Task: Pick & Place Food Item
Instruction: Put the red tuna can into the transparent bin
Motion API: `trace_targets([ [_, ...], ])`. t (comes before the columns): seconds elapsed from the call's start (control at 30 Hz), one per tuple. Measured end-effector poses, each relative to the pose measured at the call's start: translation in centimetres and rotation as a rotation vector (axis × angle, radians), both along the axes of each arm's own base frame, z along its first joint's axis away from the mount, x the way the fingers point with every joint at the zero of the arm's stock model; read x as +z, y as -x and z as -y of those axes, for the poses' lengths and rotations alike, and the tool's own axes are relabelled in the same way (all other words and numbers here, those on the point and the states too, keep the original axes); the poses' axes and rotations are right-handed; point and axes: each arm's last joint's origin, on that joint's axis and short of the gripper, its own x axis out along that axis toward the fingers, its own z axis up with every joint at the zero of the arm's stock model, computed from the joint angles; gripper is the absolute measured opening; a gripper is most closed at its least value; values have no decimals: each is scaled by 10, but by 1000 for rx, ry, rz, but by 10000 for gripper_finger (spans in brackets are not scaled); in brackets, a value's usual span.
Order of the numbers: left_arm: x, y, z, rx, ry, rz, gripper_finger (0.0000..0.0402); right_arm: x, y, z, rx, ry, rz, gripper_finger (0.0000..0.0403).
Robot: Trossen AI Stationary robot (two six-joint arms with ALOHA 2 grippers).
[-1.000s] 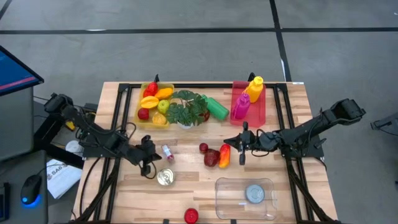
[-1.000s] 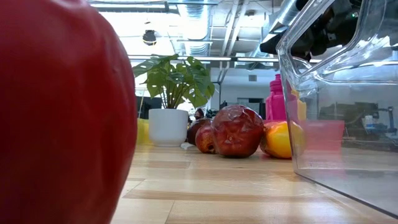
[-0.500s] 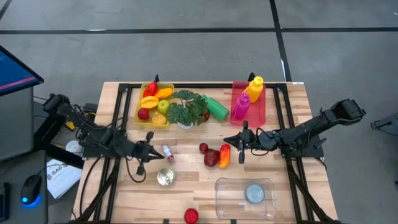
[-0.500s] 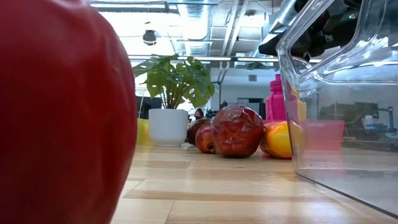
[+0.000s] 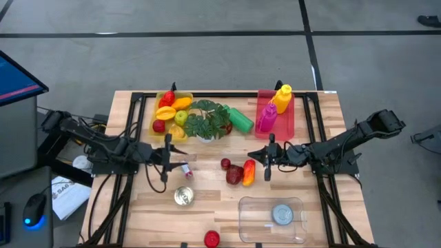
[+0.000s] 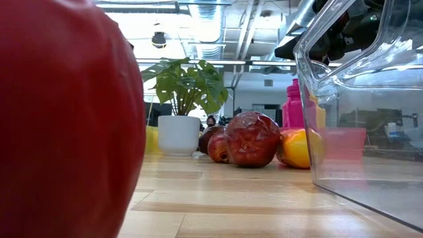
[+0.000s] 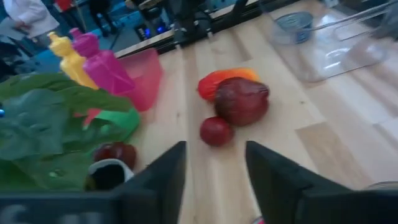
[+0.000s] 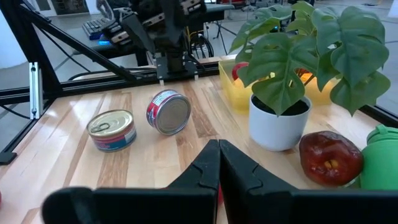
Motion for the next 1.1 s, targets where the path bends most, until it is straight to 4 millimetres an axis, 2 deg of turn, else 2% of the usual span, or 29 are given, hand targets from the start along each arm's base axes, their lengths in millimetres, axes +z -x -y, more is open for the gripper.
trace_targets([
  [0.13,0,-1,-6,20,-16,-2,230,0,0,0,0,0,0,0],
  [0.23,0,-2,-6,-31,7,-9,282,0,0,0,0,0,0,0],
  [0.43,-8,-5,-2,-153,115,-80,343,0,0,0,0,0,-1,0],
  [0.53,-17,-10,1,-163,157,-138,351,0,0,0,0,1,-2,0],
  [0.8,-43,-23,4,-162,104,-289,343,0,0,0,1,1,-2,0],
  [1.1,-51,-23,4,-154,86,-351,341,-3,-1,0,0,6,-21,0],
])
